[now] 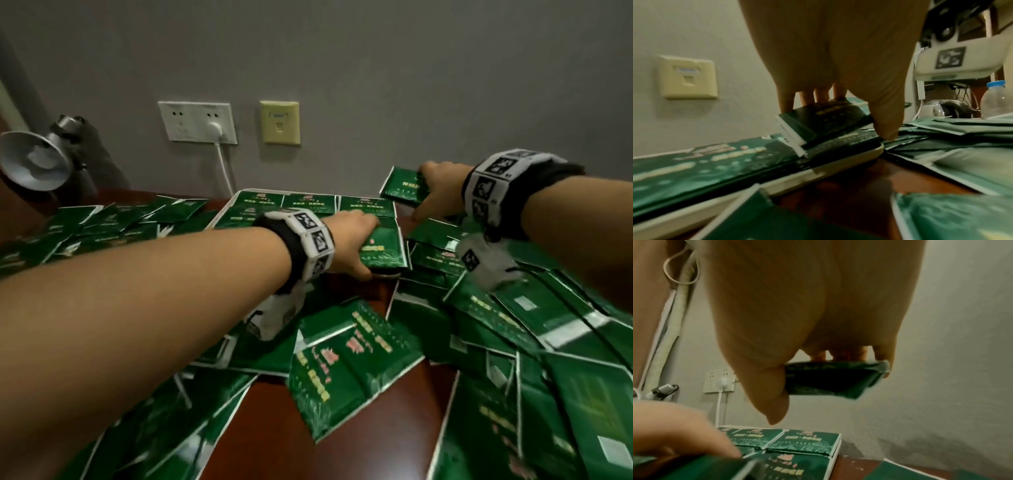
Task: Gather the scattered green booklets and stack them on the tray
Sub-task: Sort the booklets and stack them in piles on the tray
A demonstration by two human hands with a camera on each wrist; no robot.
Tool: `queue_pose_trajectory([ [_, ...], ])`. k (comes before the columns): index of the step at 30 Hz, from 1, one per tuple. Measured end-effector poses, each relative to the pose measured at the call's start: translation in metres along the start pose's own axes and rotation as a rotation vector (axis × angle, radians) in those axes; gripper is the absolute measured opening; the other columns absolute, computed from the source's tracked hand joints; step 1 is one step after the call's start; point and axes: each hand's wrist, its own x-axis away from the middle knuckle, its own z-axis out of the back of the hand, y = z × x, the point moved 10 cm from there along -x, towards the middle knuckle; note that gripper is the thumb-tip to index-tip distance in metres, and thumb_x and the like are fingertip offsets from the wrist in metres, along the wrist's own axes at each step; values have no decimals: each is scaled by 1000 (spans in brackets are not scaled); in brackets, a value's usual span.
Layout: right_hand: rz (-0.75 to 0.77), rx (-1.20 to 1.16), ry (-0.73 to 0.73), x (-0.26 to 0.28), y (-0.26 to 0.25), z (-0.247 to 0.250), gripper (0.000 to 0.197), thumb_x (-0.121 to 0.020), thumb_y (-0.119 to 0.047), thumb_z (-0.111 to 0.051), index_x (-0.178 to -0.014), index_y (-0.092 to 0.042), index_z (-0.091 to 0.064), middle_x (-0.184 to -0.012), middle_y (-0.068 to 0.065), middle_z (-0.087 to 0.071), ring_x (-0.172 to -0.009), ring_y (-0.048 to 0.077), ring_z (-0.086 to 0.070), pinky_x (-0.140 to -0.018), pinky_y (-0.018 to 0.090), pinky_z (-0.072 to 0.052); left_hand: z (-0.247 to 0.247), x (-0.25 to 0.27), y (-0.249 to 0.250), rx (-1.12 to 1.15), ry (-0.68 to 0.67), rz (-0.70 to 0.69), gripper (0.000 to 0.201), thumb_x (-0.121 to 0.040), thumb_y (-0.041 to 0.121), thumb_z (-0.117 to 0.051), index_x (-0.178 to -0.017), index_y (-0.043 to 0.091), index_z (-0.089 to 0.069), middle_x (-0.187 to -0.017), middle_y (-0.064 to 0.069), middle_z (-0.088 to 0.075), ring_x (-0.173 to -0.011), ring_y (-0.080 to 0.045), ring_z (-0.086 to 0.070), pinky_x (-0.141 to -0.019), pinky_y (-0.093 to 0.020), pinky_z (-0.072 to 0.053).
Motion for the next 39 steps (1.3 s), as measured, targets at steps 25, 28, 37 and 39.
queue_pose_trajectory([
  [25, 308, 138, -199, 89, -38, -49, 75, -83, -38, -71, -146, -18, -35, -139, 6, -50, -121, 25, -53, -95, 32, -43, -10, 67, 18, -150, -133, 114, 57, -83, 45, -69, -129, 17, -52, -120, -9, -50, -115, -28, -47, -94, -37, -45],
  [28, 329, 187, -248, 158, -40, -57, 75, -82, -44, -71, -144, -16, -39, -134, 8, -54, -117, 26, -54, -85, 29, -43, -24, 110, 47, -132, -184, 88, 59, -85, 44, -68, -133, 15, -49, -125, -9, -49, -116, -28, -49, -91, -32, -43],
  [37, 241, 185, -443, 304, -21, -120, 89, -59, -77, -70, -124, -16, -59, -112, 0, -69, -100, 20, -66, -83, 27, -51, -78, 186, 117, -87, -282, 95, 107, -66, 58, -80, -150, 22, -25, -144, -12, -33, -132, -31, -35, -105, -39, -37],
  [39, 192, 197, -408, 311, -17, -127, 111, -54, -79, -72, -134, -8, -44, -118, 4, -65, -104, 23, -64, -86, 28, -49, -81, 194, 113, -78, -270, 162, 119, -66, 58, -80, -154, 21, -9, -155, -14, -19, -142, -34, -23, -114, -44, -30],
])
